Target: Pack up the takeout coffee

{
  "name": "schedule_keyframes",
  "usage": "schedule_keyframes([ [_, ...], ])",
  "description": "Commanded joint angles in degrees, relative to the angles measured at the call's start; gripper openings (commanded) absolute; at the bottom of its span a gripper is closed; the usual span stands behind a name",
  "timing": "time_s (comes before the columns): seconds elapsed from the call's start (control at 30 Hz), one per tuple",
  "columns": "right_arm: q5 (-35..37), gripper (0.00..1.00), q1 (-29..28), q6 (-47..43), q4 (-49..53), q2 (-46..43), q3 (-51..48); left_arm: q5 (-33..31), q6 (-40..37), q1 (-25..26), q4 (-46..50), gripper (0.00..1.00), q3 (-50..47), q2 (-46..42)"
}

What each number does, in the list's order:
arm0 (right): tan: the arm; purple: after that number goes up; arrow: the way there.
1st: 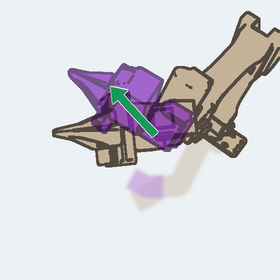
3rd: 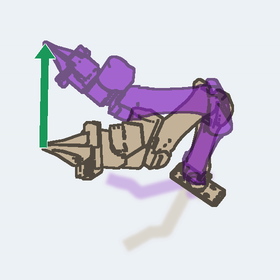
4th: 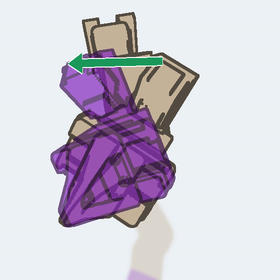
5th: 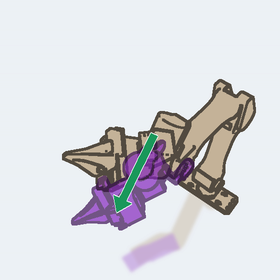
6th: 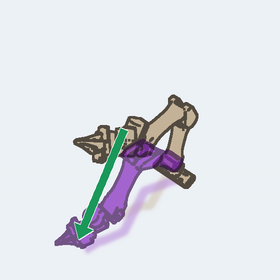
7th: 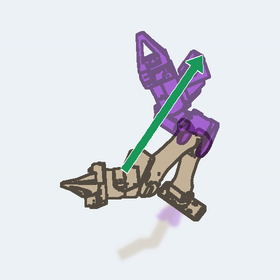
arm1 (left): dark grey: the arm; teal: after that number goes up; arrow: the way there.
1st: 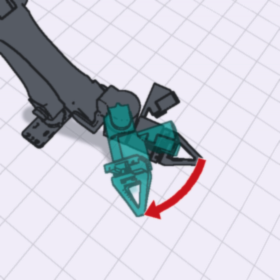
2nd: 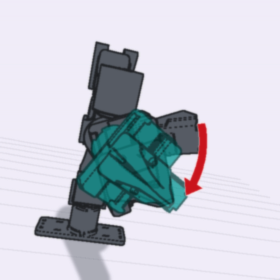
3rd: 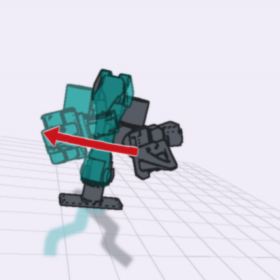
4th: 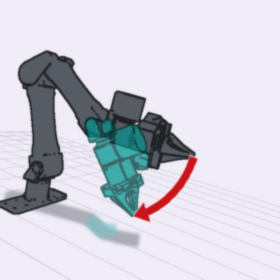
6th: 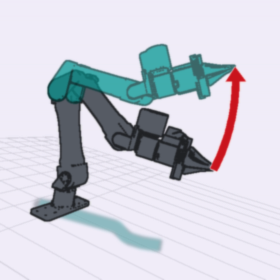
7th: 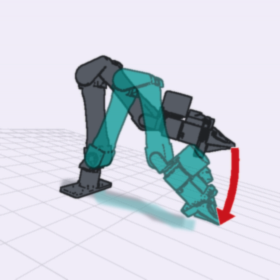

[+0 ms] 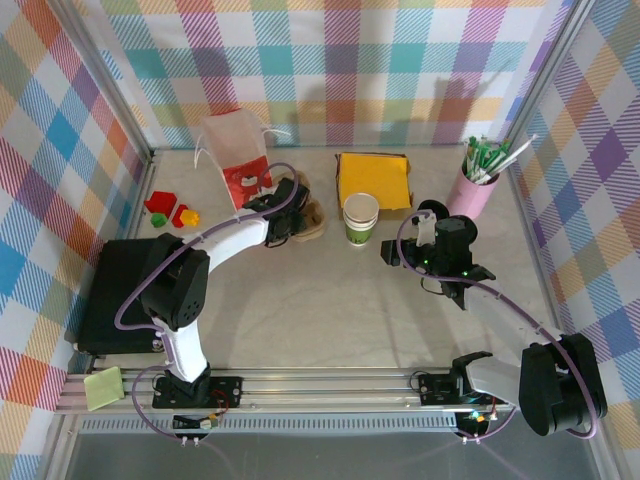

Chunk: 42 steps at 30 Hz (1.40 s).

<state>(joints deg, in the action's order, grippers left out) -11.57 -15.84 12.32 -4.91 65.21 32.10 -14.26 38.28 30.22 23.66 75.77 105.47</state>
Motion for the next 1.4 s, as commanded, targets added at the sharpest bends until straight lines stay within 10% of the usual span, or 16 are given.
schedule_keyframes([
  [0.0,-1.2,0.84,-0.4,-1.3,0.1,0.5,1.6,0.5,-1.4,-0.3,1.6,0.27,-0.4,-2.6],
  [1.37,-1.0,0.84,-0.4,-1.5,0.3,1.4,1.9,-1.4,-2.3,0.5,3.1,0.26,5.0,3.2],
])
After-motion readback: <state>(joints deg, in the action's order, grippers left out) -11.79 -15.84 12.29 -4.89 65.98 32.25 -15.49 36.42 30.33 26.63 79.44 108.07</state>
